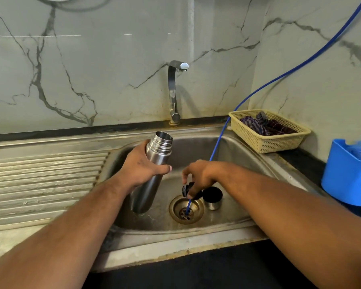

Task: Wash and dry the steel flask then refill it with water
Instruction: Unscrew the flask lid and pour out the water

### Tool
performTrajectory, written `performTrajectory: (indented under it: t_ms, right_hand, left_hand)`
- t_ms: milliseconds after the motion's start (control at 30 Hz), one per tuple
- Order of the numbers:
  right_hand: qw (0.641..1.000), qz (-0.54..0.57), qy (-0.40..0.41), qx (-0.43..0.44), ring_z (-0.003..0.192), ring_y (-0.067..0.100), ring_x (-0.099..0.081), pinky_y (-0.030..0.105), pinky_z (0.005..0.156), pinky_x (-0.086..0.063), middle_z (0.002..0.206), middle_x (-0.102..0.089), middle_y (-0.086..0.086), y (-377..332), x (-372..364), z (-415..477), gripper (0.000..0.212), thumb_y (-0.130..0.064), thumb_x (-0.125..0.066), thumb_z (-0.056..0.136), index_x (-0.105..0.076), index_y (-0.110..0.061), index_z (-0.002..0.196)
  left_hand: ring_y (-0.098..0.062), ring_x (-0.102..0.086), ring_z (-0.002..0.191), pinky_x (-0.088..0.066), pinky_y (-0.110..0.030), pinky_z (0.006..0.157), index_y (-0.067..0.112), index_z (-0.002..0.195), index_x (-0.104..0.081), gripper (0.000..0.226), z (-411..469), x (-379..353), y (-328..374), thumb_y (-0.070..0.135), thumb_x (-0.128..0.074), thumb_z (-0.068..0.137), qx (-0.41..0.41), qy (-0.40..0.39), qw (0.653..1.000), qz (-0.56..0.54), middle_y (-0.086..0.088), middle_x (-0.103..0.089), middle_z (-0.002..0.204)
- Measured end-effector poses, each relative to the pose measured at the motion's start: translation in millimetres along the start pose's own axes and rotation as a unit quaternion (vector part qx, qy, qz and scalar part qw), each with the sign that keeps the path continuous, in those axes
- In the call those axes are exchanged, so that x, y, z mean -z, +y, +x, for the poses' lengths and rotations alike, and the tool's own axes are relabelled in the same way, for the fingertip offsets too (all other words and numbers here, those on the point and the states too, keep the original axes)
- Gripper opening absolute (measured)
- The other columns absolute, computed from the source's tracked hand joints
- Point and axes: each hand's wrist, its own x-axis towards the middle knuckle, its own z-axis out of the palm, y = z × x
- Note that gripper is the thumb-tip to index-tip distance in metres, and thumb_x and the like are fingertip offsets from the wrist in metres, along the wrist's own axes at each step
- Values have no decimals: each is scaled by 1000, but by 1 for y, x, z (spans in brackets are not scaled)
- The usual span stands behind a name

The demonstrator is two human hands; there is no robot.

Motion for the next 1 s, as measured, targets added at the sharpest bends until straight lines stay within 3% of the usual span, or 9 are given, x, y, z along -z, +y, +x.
performTrajectory:
  t_ms: [100,200,300,367,433,567,733,900,1000]
  right_hand:
    - [996,-51,-76,12,103,26,-68,34,81,-58,118,-65,3,-22,-18,10,56,-41,-89,74,-65,-24,121]
    - [985,-73,-157,9,81,20,-68,28,62,-56,113,-66,3,-26,-27,9,53,-35,-86,81,-65,-15,125]
    - [977,-47,-210,-7,83,24,-68,35,76,-58,112,-69,8,-19,-28,6,54,-28,-83,85,-61,-14,133]
    - [976,-32,-215,-14,90,26,-68,38,83,-57,95,-70,5,-16,-26,6,53,-25,-82,87,-60,-15,134]
    - [979,-13,-202,-18,90,27,-69,41,86,-58,92,-71,5,-16,-22,6,53,-27,-83,86,-60,-18,133]
    - [994,26,-104,12,93,17,-73,41,95,-57,110,-75,2,-13,-1,-3,55,-40,-84,82,-59,-29,131]
    - [991,122,16,59,99,11,-70,39,98,-56,106,-74,-8,-1,22,-27,58,-39,-82,84,-58,-30,137]
    - [975,187,74,97,123,14,-58,39,108,-48,137,-60,-7,-13,21,-28,87,-51,-85,76,-42,-30,149]
    - [952,243,126,139,124,13,-55,26,98,-47,136,-56,-9,-28,20,-29,86,-46,-86,78,-41,-27,148]
  left_hand:
    - [-11,-63,97,-50,-33,86,27,127,-55,78,1,1,-1,32,-96,61,2,-3,1000,3,7,-66,108]
    - [-13,-63,97,-52,-35,88,27,126,-54,78,1,1,-1,32,-96,61,3,-8,1000,8,6,-66,109]
    - [-12,-63,96,-51,-32,87,27,125,-54,76,1,1,0,32,-95,61,1,-3,1000,12,6,-65,108]
    - [-12,-63,96,-50,-31,86,27,125,-54,76,0,2,1,32,-95,62,1,-1,1000,13,6,-65,108]
    - [-12,-63,97,-50,-30,85,27,126,-54,77,0,2,2,33,-95,61,1,-1,1000,18,6,-65,109]
    - [-9,-62,98,-49,-27,83,29,128,-53,80,-1,0,2,36,-95,61,-1,1,1000,23,9,-64,109]
    - [-11,-64,105,-53,-36,95,31,132,-51,95,-2,0,3,63,-91,51,4,6,1000,-1,10,-66,115]
    - [-10,-65,109,-54,-31,94,26,136,-47,85,-9,-4,19,43,-91,65,7,17,992,-127,7,-67,119]
    - [-14,-67,113,-57,-37,95,25,139,-43,84,-11,-9,26,38,-87,69,20,7,975,-221,3,-67,122]
